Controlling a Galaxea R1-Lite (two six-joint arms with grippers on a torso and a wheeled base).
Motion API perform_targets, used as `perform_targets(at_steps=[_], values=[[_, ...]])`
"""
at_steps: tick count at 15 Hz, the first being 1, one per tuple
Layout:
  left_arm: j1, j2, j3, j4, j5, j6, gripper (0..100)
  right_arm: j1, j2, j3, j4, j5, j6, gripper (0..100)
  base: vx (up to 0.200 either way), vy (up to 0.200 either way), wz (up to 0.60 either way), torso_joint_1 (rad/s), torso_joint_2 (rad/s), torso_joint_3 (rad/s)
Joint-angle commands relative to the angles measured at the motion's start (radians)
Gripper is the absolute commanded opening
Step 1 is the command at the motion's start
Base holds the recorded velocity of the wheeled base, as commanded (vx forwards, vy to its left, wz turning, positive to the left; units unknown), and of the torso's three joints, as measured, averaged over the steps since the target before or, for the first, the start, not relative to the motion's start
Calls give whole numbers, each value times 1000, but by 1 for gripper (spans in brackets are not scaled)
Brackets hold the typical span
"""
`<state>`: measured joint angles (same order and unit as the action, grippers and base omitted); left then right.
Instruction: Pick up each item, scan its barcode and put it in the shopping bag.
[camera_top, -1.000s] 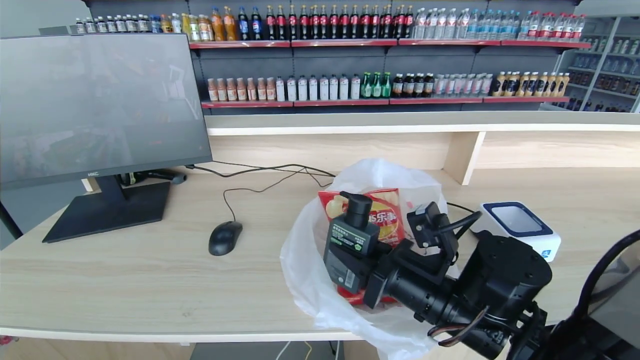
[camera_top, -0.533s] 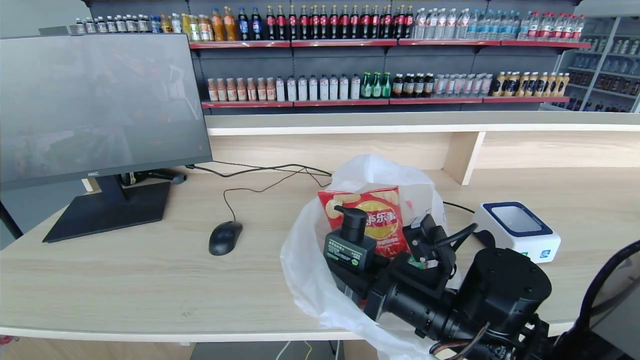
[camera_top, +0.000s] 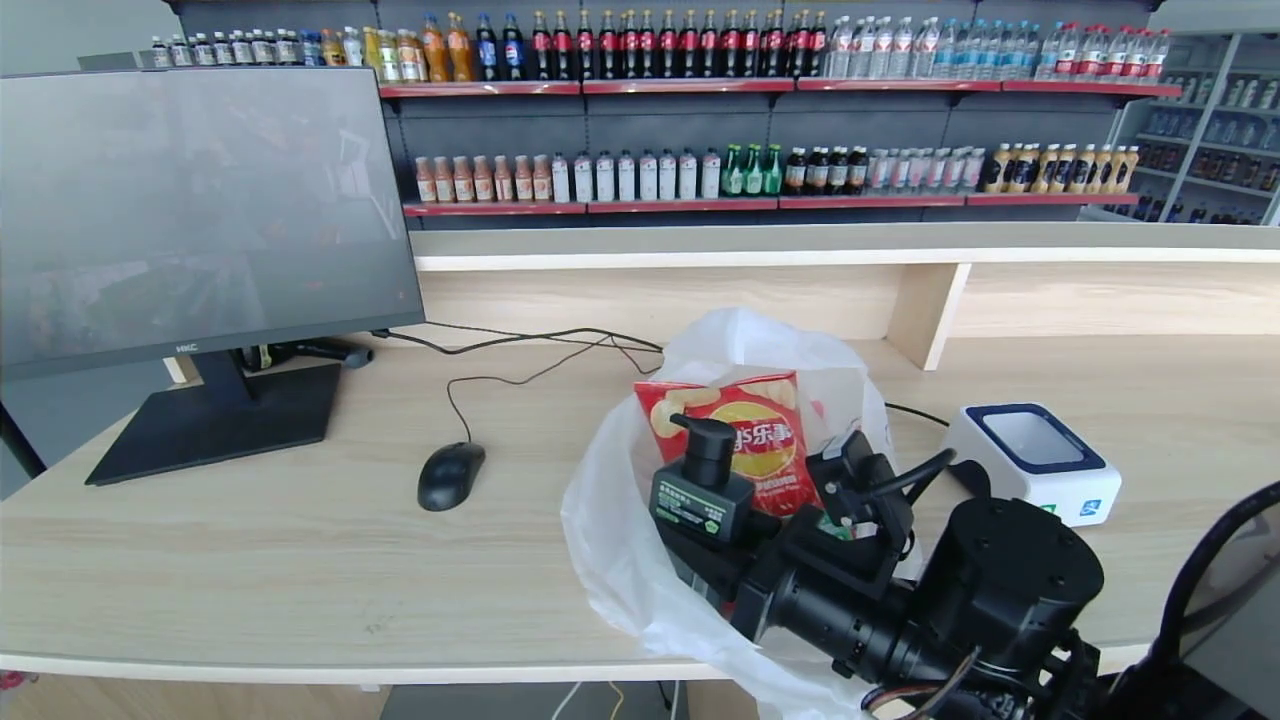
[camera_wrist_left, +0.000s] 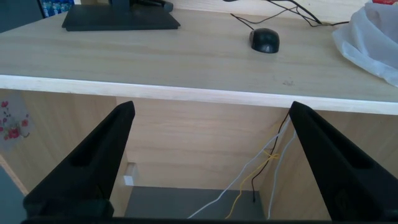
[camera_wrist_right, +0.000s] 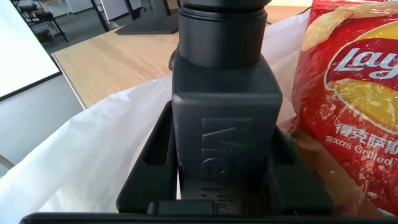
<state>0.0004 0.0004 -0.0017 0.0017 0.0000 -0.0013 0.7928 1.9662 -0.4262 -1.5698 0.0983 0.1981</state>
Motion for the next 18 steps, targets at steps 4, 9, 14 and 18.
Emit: perform_targets(at_steps=[4, 9, 14, 18], values=[[0, 0, 0, 0, 0, 0, 100, 0, 0, 1, -1, 0, 0, 0, 0, 0, 0, 0, 0, 0], [0, 0, 0, 0, 0, 0, 100, 0, -1, 6, -1, 0, 0, 100, 0, 0, 0, 0, 0, 0], [0, 0, 0, 0, 0, 0, 100, -1, -6, 7, -1, 0, -2, 100, 0, 0, 0, 0, 0, 0], [0, 0, 0, 0, 0, 0, 100, -12, -32, -5, -1, 0, 1, 100, 0, 0, 0, 0, 0, 0]])
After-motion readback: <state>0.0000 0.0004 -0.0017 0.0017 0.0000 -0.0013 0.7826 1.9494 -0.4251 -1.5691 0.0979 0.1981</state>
